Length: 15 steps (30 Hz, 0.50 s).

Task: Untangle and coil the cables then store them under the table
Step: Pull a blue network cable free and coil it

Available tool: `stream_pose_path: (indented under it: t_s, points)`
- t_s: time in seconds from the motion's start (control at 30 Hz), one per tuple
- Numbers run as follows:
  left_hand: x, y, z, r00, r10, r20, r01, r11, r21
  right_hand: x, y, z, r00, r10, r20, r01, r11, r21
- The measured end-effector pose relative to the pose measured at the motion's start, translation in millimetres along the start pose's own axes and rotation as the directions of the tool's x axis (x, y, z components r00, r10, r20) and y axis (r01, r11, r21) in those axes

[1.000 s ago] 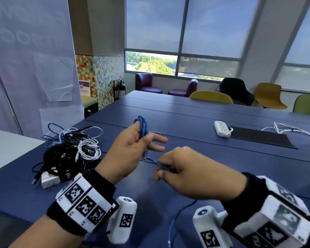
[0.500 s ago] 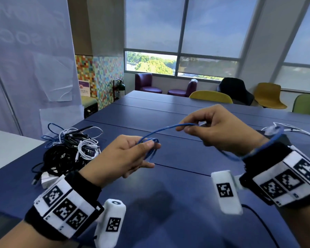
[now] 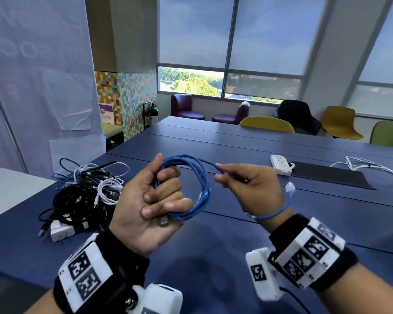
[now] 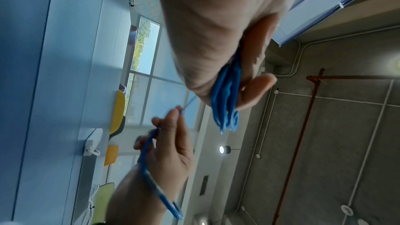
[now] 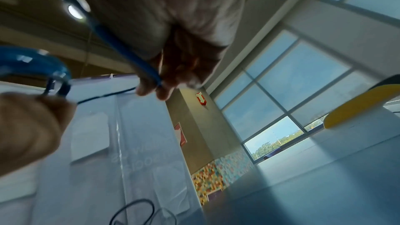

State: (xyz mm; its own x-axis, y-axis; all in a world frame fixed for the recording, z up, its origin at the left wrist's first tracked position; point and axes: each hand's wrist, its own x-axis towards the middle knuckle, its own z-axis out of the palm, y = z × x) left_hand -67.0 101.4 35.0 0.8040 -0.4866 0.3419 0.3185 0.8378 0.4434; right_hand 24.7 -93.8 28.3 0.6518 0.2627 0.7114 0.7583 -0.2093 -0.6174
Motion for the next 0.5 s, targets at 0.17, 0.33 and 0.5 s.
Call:
stream_pose_path:
  t_s: [0.17, 0.33, 0.5]
  points:
    - [3.6, -8.2, 8.3, 0.967, 0.153, -0.202, -0.146, 0.988, 0.048, -15.1, -3.0, 19.7, 0.986, -0.170, -0.003, 0.167, 0.974, -0.152]
    - [9.6, -19.5, 14.0, 0.875, 0.263, -0.406, -0.223, 0.964, 0.144, -23.4, -21.2, 29.1, 0.986, 0.119, 0.115, -0.138, 0.976, 0.170]
    - [11.3, -24.3, 16.3, 0.854, 0.297, -0.428, -0.223, 0.951, 0.216, -24.1, -38.3, 20.9, 0.942, 0.203, 0.268, -0.296, 0.878, 0.375]
